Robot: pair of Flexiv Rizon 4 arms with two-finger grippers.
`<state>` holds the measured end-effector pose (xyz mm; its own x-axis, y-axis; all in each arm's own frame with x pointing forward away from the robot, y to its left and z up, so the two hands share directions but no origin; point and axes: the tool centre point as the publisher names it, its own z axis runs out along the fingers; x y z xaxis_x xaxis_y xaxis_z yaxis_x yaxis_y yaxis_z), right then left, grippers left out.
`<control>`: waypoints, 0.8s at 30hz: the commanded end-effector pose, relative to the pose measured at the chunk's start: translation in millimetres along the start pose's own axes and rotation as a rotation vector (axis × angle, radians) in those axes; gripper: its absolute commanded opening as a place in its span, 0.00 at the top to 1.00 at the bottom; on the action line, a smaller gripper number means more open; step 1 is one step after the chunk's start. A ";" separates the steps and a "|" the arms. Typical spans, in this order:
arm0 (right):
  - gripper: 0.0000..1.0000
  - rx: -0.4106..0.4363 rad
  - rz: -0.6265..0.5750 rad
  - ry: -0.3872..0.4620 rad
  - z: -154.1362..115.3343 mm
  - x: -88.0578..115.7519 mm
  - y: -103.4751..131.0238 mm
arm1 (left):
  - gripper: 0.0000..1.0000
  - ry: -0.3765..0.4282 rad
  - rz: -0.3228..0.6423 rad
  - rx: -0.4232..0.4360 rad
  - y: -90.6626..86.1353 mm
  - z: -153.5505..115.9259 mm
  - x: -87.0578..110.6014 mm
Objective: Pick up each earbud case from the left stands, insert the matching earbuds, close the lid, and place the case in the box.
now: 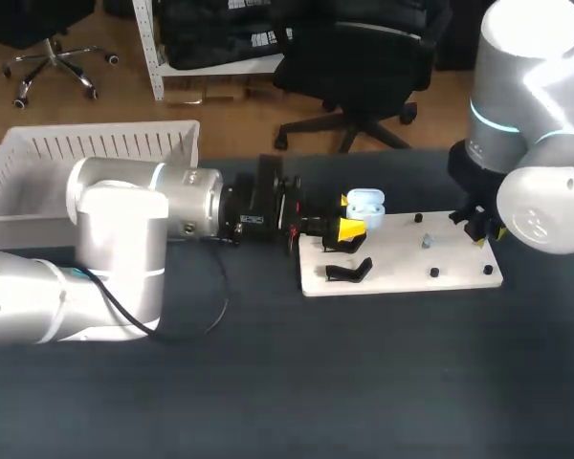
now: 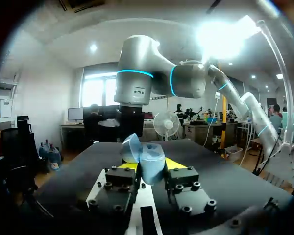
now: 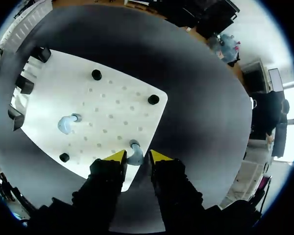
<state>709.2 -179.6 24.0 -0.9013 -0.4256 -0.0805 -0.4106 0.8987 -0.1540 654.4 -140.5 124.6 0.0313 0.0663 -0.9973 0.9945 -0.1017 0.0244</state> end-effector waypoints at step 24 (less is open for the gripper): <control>1.00 0.029 0.006 0.002 -24.0 6.6 4.1 | 1.00 -0.004 0.004 -0.005 -0.9 0.6 1.2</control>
<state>706.6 -176.9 35.3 -0.9023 -0.4247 -0.0737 -0.4081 0.8967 -0.1716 654.4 -140.5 124.6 0.0313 0.0663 -0.9973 0.9945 -0.1017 0.0244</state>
